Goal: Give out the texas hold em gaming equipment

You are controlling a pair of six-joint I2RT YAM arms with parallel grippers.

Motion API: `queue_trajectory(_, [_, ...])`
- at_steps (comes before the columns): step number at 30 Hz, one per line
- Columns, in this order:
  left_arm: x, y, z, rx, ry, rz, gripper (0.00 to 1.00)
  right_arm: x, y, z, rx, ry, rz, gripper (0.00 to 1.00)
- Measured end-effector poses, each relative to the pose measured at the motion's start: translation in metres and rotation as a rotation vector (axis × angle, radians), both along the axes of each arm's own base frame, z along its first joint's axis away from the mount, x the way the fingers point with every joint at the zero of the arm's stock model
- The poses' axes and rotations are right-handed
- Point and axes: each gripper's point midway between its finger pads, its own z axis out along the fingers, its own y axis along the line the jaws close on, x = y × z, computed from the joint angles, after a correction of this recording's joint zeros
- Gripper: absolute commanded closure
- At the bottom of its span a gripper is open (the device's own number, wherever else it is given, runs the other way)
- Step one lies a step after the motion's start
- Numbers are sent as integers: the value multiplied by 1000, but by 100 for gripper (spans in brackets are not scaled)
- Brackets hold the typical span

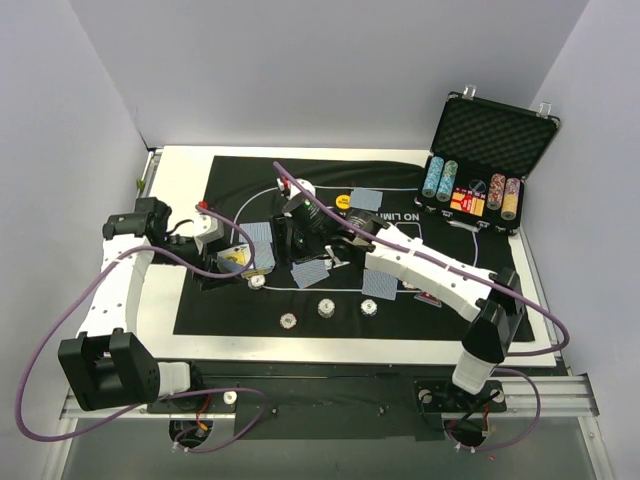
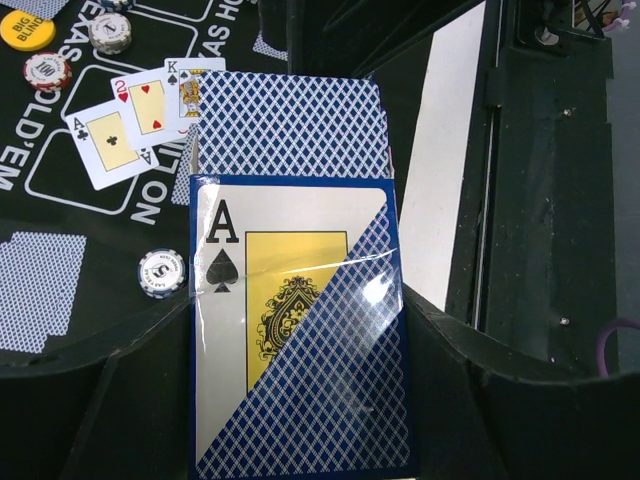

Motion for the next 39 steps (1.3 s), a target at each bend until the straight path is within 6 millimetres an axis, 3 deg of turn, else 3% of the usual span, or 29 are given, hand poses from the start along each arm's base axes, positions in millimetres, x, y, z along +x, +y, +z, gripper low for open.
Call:
queue_trajectory(8, [-1,0,-5,1,-15,-15,100,1,5,-12,-19,19,6,52])
queue_trajectory(13, [-7,6,-24,6,-19,-16,100,3,-2,-25,-45,34,-6,52])
queue_trajectory(19, [-4,21,-47,10,-22,6,100,13,-49,-48,-106,68,-89,52])
queue_trajectory(24, [7,37,-74,9,17,22,100,25,-87,-35,-83,47,-173,52])
queue_trajectory(28, [13,52,-101,14,72,29,99,27,-99,-23,-56,23,-202,52])
queue_trajectory(30, [14,57,-112,14,95,27,90,28,-101,-21,-50,19,-207,52])
queue_trajectory(32, [14,59,-121,10,124,25,50,30,-104,-22,-51,20,-216,52])
queue_trajectory(33, [15,60,-124,8,137,24,37,30,-106,-24,-53,22,-219,52])
queue_trajectory(36, [19,62,-127,9,144,22,31,35,-112,-26,-55,30,-242,52])
queue_trajectory(37, [22,63,-127,11,138,22,21,38,-115,-26,-54,30,-252,52])
queue_trajectory(39, [24,64,-126,13,126,20,16,42,-119,-26,-50,32,-271,52])
